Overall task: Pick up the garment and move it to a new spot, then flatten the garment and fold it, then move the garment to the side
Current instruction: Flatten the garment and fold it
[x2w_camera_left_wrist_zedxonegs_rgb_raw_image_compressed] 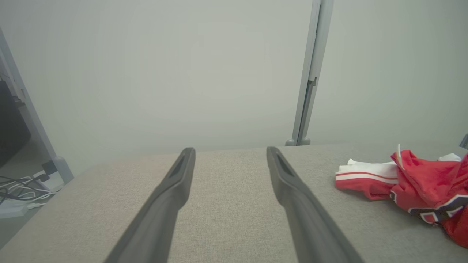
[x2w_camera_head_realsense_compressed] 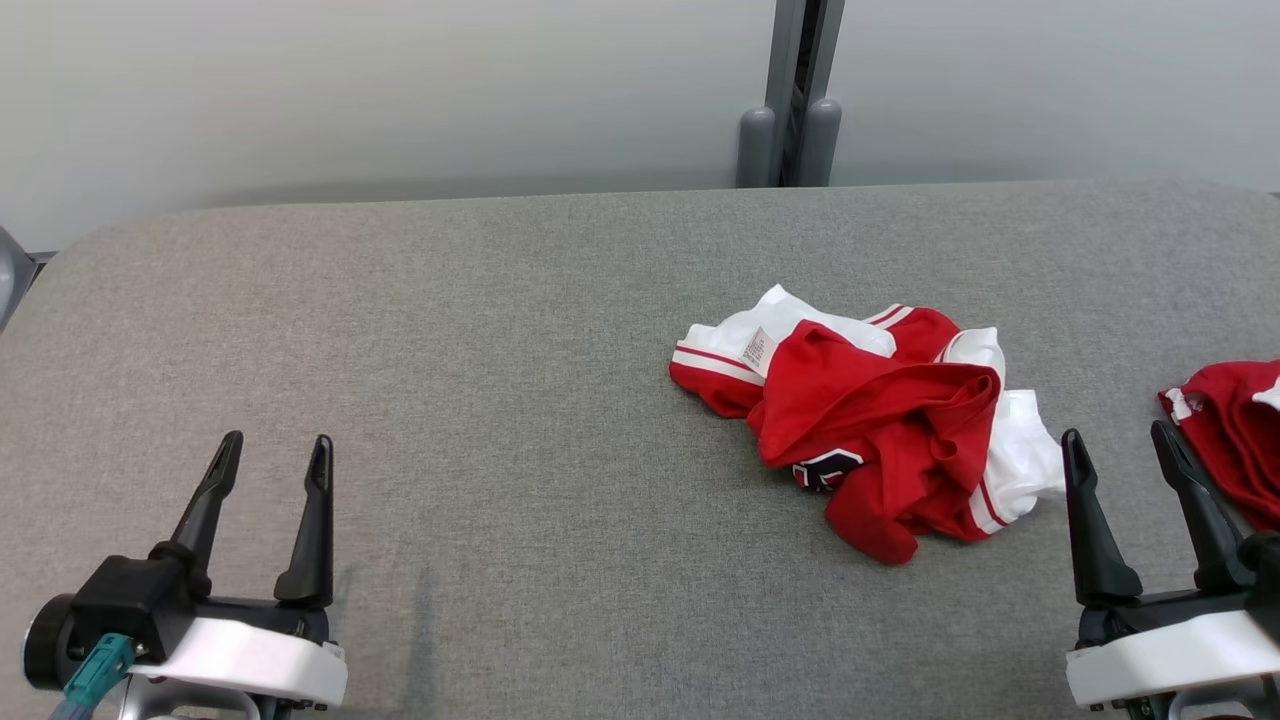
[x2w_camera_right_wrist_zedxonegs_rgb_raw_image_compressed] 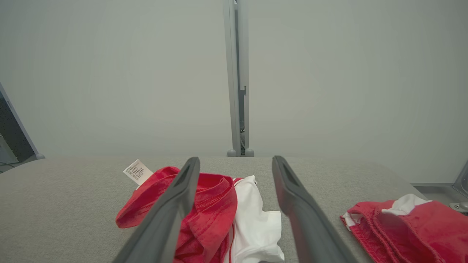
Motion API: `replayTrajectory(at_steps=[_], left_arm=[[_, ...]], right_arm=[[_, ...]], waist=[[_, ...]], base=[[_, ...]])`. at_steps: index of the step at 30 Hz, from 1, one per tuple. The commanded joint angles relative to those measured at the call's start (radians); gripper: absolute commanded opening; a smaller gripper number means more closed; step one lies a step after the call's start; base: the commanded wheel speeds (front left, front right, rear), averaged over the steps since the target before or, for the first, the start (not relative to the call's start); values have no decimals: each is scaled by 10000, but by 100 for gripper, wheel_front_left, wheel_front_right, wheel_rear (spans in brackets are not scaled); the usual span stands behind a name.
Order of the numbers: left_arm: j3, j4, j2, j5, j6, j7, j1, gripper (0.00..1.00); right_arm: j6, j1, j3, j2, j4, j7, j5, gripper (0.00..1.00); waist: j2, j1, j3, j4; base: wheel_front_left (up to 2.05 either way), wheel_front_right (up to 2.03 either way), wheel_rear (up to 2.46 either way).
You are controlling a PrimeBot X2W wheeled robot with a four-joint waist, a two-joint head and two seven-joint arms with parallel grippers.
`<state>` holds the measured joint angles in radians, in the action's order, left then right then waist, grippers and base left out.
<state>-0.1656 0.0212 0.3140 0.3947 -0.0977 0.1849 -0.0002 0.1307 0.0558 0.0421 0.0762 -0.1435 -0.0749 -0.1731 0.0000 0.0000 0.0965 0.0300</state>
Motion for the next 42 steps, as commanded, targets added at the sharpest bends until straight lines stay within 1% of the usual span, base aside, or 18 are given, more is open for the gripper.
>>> replayTrajectory(at_steps=[1, 3, 7, 8, 12, 13, 15, 18, 22, 25, 29, 30, 31, 32, 34, 38, 42], left_arm=[[-31, 112, 60, -126, -65, -48, 0, 100], [-118, 201, 51, -142, -46, -80, -121, 100], [-826, 361, -105, -306, 321, -426, -722, 100], [-1304, 357, -248, -358, 629, -671, -1075, 100], [-2369, 72, -708, -305, 1364, -1300, -1985, 100], [-3370, -446, -1267, -209, 1865, -2008, -2942, 100], [-4017, -912, -1672, -113, 2051, -2447, -3667, 100], [-4456, -1511, -1912, 14, 2167, -2772, -4351, 100], [-4717, -2401, -2115, 268, 2227, -2961, -5195, 100], [-4765, -3172, -2092, 402, 2259, -3007, -5731, 100], [-5000, -4030, -2055, 600, 2286, -3280, -6270, 100], [-5040, -4144, -2024, 626, 2276, -3296, -6391, 59], [-5040, -4144, -2024, 626, 2276, -3296, -6391, 59], [-5086, -4239, -2004, 666, 2281, -3259, -6493, 0], [-5183, -4326, -1945, 718, 2288, -3166, -6586, 0], [-5052, -3982, -1698, 692, 2263, -2638, -6668, 0], [-4791, -2998, -1279, 560, 1932, -2180, -6243, 0]], right_arm=[[1, -43, -5, 21, -4, 24, -5, 100], [1, -73, 9, 14, -13, 39, -8, 100], [1, -203, 11, 9, -55, 78, 8, 100], [1, -260, 17, 10, -62, 81, -10, 100], [1, -394, -42, -4, -25, 36, -40, 100], [1, -602, -160, -29, 76, -69, -106, 100], [1, -783, -266, -57, 164, -167, -140, 100], [1, -1012, -436, -95, 308, -299, -236, 100], [1, -1282, -639, -136, 555, -492, -323, 100], [1, -1452, -716, -173, 806, -654, -409, 100], [1, -1564, -717, -206, 1070, -891, -515, 100], [1, -1570, -707, -212, 1129, -950, -552, 100], [1, -1570, -707, -212, 1129, -950, -552, 100], [1, -1594, -680, -216, 1173, -991, -587, 100], [1, -1636, -633, -221, 1255, -1083, -606, 100], [1, -1630, -442, -230, 1361, -1207, -635, 100], [1, -1646, -265, -228, 1336, -1219, -588, 100]], waist=[[0, 0, 40, 0], [0, 0, 85, -10], [0, 0, 290, -117], [0, 0, 405, -194], [0, 0, 688, -431], [0, 0, 1046, -760], [0, 0, 1332, -1036], [0, 0, 1600, -1386], [0, 0, 1921, -1892], [0, 0, 2096, -2272], [0, 0, 2283, -2569], [0, 0, 2328, -2611], [0, 0, 2328, -2611], [0, 0, 2361, -2635], [0, 0, 2403, -2634], [0, 0, 2400, -2446], [0, 0, 2309, -2116]], base=[[0, 0, 0], [0, 0, 0], [0, 0, 0], [0, 0, 0], [0, 0, 0], [0, 0, 0], [0, 0, 0], [0, 0, 0], [0, 0, 0], [0, 0, 0], [0, 0, 0], [0, 0, 0], [0, 0, 0], [0, 0, 0], [0, 0, 0], [0, 0, 0], [0, 0, 0]])
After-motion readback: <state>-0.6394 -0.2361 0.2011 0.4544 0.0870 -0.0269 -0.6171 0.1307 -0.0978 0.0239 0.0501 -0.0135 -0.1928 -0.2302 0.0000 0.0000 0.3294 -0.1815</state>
